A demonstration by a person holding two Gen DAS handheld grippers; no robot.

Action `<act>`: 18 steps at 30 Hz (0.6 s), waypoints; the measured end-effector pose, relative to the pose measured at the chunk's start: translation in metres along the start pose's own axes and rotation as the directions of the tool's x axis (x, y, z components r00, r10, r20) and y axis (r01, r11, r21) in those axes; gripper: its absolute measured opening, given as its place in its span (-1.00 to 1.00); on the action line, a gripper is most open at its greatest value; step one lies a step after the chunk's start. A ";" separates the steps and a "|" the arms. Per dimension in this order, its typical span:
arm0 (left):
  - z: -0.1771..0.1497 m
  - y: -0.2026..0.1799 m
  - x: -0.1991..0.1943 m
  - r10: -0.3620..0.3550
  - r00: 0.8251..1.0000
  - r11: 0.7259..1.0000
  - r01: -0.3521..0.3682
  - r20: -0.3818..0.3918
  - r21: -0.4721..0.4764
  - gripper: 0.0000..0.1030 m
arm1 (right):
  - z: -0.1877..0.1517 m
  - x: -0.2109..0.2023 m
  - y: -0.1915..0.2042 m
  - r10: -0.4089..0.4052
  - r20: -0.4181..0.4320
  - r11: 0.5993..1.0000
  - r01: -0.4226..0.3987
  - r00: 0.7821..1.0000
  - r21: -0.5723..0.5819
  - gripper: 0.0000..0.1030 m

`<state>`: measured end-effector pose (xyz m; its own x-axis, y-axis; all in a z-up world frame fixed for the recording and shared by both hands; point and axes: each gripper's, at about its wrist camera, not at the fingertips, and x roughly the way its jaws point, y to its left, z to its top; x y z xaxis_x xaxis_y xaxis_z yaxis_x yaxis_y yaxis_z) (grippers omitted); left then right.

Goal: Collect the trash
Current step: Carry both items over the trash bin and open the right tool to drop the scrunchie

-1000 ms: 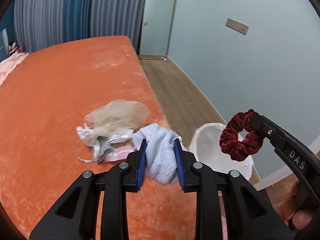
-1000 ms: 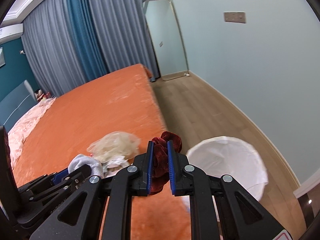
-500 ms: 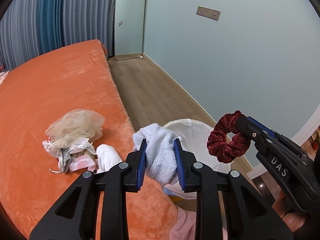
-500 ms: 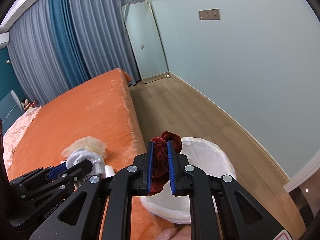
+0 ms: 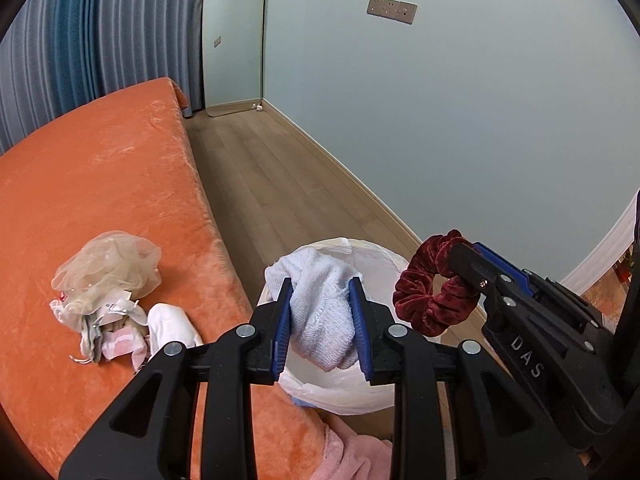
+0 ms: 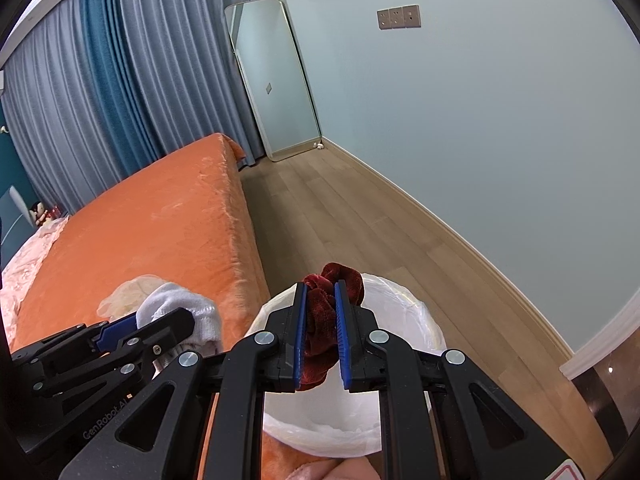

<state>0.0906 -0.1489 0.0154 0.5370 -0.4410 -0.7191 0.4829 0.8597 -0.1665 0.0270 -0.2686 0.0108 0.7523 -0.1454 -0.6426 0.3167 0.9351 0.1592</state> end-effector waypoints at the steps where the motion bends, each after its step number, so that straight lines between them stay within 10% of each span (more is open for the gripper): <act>1: 0.001 -0.001 0.003 -0.004 1.000 1.000 0.004 -0.002 0.001 -0.48 | 0.000 0.001 -0.002 -0.002 -0.001 1.000 0.002 1.000 0.001 -0.75; 7: 0.010 -0.008 0.013 -0.023 1.000 1.000 0.023 -0.002 0.006 -0.38 | 0.006 0.008 -0.001 -0.017 -0.002 1.000 0.017 1.000 0.002 -0.63; 10: 0.013 -0.005 0.013 0.001 1.000 1.000 -0.001 0.012 -0.010 0.10 | 0.005 0.009 -0.002 -0.022 -0.006 1.000 0.022 1.000 0.010 -0.62; 18: 0.014 0.006 0.007 0.015 1.000 0.999 -0.015 0.017 -0.035 0.12 | 0.004 0.003 -0.003 -0.042 -0.001 0.999 0.042 0.999 0.006 -0.43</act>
<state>0.1072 -0.1505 0.0184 0.5562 -0.4321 -0.7099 0.4503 0.8746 -0.1795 0.0305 -0.2726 0.0114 0.7376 -0.1845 -0.6496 0.3518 0.9261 0.1364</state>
